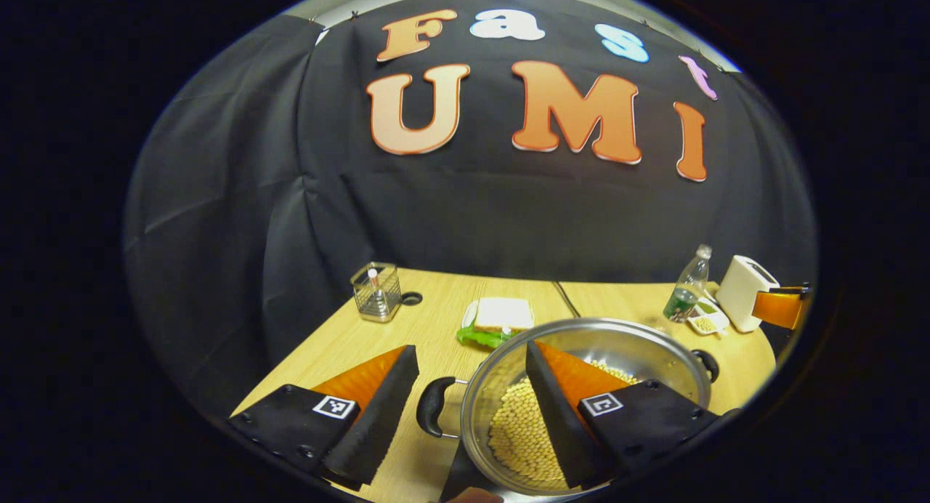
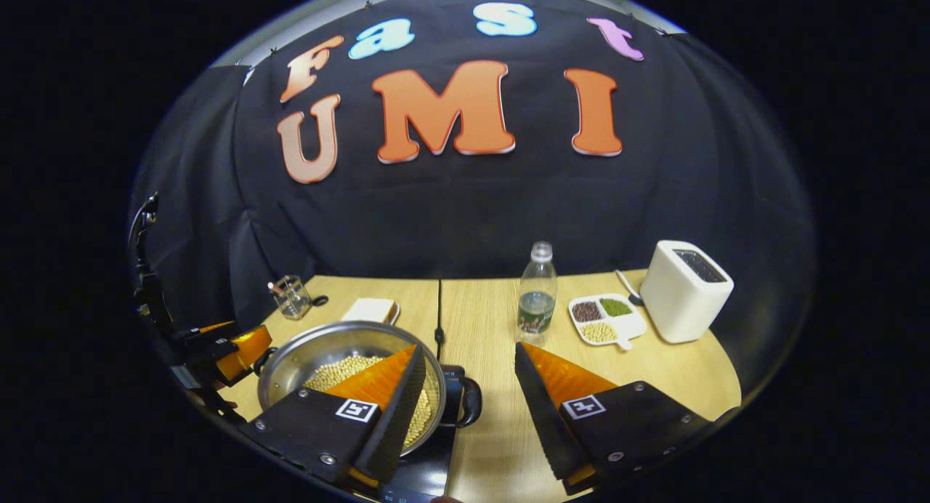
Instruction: First push the handle of the pot to place it horizontally, then grasp the pot with both hands and set it on the induction cooktop.
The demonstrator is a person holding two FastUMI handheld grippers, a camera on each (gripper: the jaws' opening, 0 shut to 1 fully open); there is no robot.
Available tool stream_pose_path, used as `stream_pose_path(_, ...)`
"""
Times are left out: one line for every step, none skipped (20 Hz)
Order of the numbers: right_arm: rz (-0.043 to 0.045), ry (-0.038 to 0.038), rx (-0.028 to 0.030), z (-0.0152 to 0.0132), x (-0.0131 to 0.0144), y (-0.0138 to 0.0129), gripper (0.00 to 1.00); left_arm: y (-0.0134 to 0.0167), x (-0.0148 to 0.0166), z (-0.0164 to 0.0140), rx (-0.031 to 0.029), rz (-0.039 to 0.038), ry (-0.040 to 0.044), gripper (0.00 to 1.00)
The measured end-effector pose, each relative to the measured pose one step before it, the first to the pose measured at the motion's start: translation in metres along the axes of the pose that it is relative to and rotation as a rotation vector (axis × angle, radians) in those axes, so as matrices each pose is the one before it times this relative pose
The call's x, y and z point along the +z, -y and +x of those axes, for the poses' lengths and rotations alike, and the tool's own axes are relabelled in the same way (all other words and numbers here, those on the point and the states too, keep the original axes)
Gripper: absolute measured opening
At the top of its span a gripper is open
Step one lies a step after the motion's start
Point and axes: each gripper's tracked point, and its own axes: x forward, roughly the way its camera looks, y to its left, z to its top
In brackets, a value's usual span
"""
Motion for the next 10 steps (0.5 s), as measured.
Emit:
stream_pose_path(-0.00652, 0.04126, -0.00197, -0.01263, 0.01744, 0.0035, 0.79, 0.00117, 0.02145, -0.00903, -0.00337, -0.00149, 0.04211, 0.98)
stream_pose_path(-0.01314, 0.04048, -0.00621, -0.01384, 0.0167, 0.00534, 0.8, 0.00044, 0.02408, -0.0102, -0.00657, -0.00278, 0.04155, 0.98)
stream_pose_path(-0.01731, 0.04318, -0.00657, -0.01312, 0.01922, 0.00622, 0.81, 0.00181, 0.02629, -0.0114, -0.0136, -0.00595, 0.04335, 0.98)
stream_pose_path(-0.01643, 0.04745, -0.0103, -0.01431, 0.02124, 0.00895, 0.82, 0.00251, 0.02546, -0.01106, -0.01128, -0.01214, 0.03943, 0.97)
stream_pose_path(-0.01535, 0.04791, -0.01053, -0.01232, 0.02193, 0.00545, 0.85, 0.00132, 0.02816, -0.01327, -0.00864, -0.01401, 0.04508, 0.96)
stream_pose_path(-0.01495, 0.04222, -0.00975, -0.01138, 0.01976, 0.00688, 0.86, 0.00198, 0.0263, -0.00987, -0.00149, -0.00821, 0.03977, 0.96)
stream_pose_path(-0.00901, 0.03758, -0.01009, -0.01016, 0.01944, 0.00565, 0.88, -0.00037, 0.03158, -0.01254, -0.00219, -0.00468, 0.05561, 0.99)
stream_pose_path(-0.00952, 0.03686, -0.00401, -0.00997, 0.01947, 0.00502, 0.89, 0.00122, 0.02296, -0.00765, -0.00677, 0.00083, 0.04491, 0.99)
stream_pose_path(-0.01295, 0.02814, -0.00432, -0.00822, 0.01626, 0.00448, 0.9, -0.00019, 0.0244, -0.01013, 0.0019, 0.00624, 0.0391, 0.99)
stream_pose_path(-0.01482, 0.02905, -0.00155, -0.00875, 0.01494, 0.00521, 0.91, -0.00122, 0.02346, -0.01313, 0.01407, 0.0124, 0.03038, 0.99)
